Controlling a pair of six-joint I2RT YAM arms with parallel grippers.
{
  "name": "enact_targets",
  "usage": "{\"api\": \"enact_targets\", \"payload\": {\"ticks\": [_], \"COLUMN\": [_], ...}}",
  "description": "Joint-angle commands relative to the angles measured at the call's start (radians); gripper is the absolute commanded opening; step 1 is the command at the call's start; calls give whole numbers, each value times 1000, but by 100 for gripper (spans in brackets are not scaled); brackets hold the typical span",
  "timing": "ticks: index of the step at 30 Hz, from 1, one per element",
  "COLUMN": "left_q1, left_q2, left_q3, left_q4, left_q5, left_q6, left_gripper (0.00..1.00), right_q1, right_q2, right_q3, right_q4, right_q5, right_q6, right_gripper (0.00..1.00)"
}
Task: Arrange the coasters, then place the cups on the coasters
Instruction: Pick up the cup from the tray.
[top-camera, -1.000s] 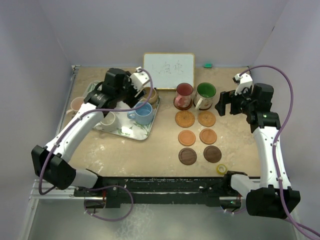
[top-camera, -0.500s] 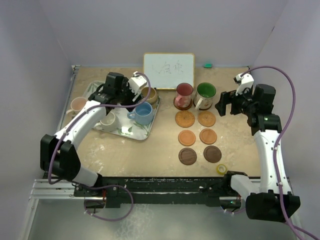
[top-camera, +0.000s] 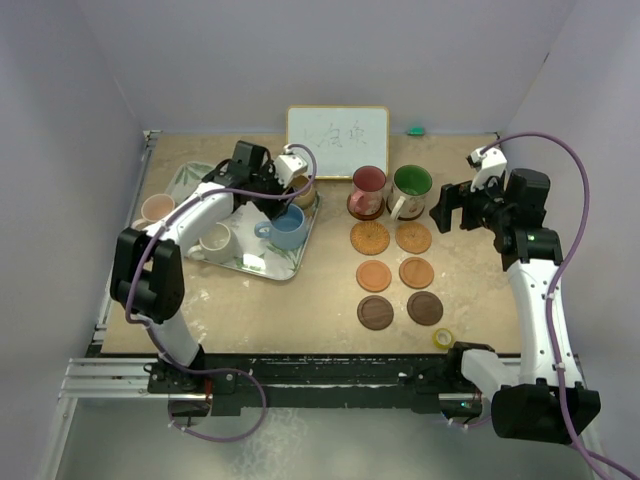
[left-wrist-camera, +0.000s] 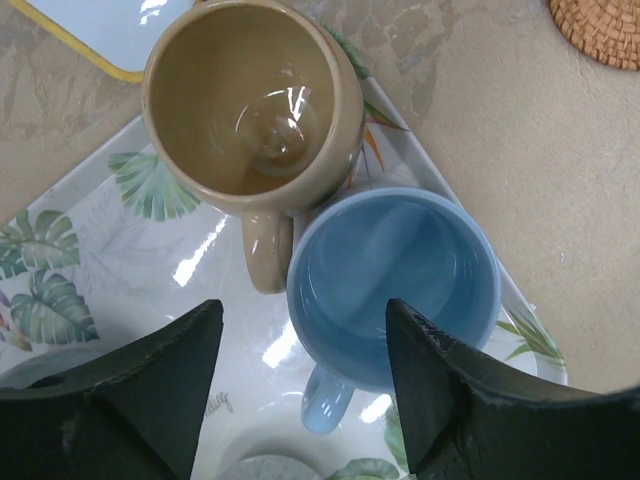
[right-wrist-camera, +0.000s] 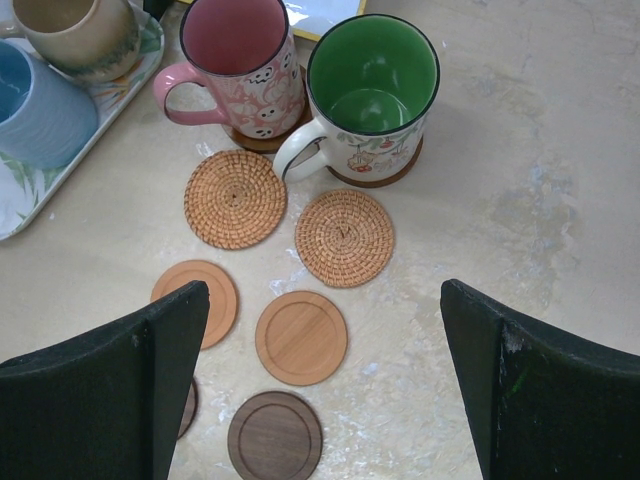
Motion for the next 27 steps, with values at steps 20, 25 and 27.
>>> {"api": "enact_targets", "payload": {"ticks": [20,25,27], "left_q1": [7,7,6], "left_q2": [11,-45,-70], "left_q3": [-44,-89,-103], "left_q4": [-53,-83,-101], "left_q5": [-72,-81,-81], "left_q6": [-45,-73,-81], "left_gripper": [37,36,37], "right_q1": [-5,-5,-5], "right_q2": [2,1,1], "right_q3": [-4,-4,-4], "right_q4": [43,43,44], "right_q5": [-30,-33,-33], "right_q6": [-13,-13,-12], "right_gripper": [100,100,100]}}
